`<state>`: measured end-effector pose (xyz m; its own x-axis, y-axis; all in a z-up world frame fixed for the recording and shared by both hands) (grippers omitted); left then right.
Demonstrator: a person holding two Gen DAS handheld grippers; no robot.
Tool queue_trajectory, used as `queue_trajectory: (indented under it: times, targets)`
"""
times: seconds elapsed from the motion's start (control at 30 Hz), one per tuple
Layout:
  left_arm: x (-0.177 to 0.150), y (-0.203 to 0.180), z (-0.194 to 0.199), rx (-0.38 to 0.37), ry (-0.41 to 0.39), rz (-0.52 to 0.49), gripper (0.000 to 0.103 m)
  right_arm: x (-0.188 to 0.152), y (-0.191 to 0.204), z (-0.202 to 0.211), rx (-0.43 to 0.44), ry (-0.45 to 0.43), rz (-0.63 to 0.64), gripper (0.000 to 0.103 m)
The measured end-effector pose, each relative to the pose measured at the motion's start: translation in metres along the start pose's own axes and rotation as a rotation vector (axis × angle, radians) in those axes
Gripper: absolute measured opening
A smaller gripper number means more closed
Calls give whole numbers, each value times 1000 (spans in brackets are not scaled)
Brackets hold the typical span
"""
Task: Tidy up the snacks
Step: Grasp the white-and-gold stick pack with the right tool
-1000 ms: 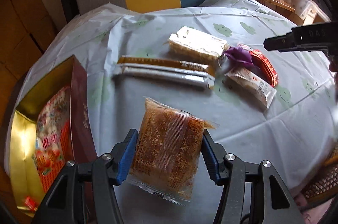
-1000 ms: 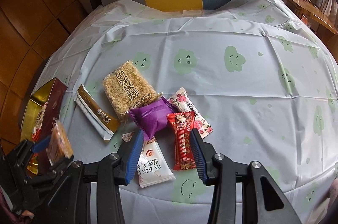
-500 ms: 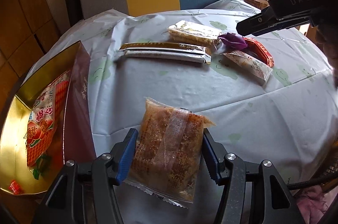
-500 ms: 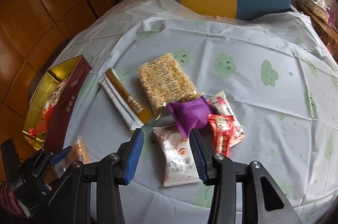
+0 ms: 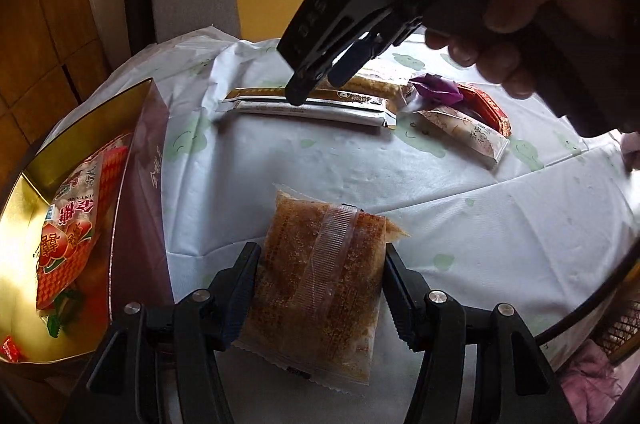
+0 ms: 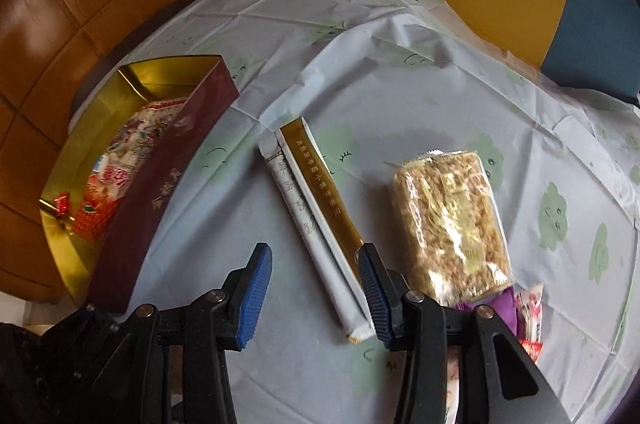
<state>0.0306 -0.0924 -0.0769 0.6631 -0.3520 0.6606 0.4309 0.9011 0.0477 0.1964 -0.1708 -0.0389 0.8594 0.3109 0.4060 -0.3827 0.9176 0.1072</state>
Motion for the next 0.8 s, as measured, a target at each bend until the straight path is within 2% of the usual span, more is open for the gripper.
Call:
queue_trajectory:
  times: [0.1, 0.17, 0.23, 0.27, 0.33, 0.4, 0.53, 0.63, 0.8]
  targets:
    - [0, 1, -1, -3, -1, 2, 60, 10, -1, -26, -68, 49, 15, 46]
    - [0, 1, -1, -4, -2, 4, 60, 9, -3, -37, -61, 77, 15, 46]
    - [-1, 1, -1, -4, -5, 4, 60, 5, -3, -37, -70, 77, 32, 41]
    - [-1, 1, -1, -4, -7, 4, 60, 1, -2, -35, -68, 80, 37, 35]
    - [-1, 1, -1, -4, -11, 0, 60, -10, 0, -31, -71, 99, 44, 30]
    - [-1, 1, -1, -4, -12, 0, 60, -24, 2, -26, -85, 127, 58, 30]
    - [-1, 1, -2, -4, -10, 3, 60, -65, 6, -11, -53, 186, 59, 31]
    - [1, 1, -3, 0, -6, 2, 60, -95, 7, -1, -66, 168, 84, 32]
    - [8, 3, -1, -10, 28, 25, 59, -116, -5, 5, -32, 64, 53, 33]
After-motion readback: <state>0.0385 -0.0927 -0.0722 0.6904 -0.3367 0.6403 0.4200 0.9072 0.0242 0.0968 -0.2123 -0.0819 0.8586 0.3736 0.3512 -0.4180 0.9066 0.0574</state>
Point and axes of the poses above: each gripper's, at about its wrist camera, not at the fingertips, and z roughly against the way its jaws point, y to its left, x to its top, the point moved 2 cm from there along -z, roughly the way its jaws point
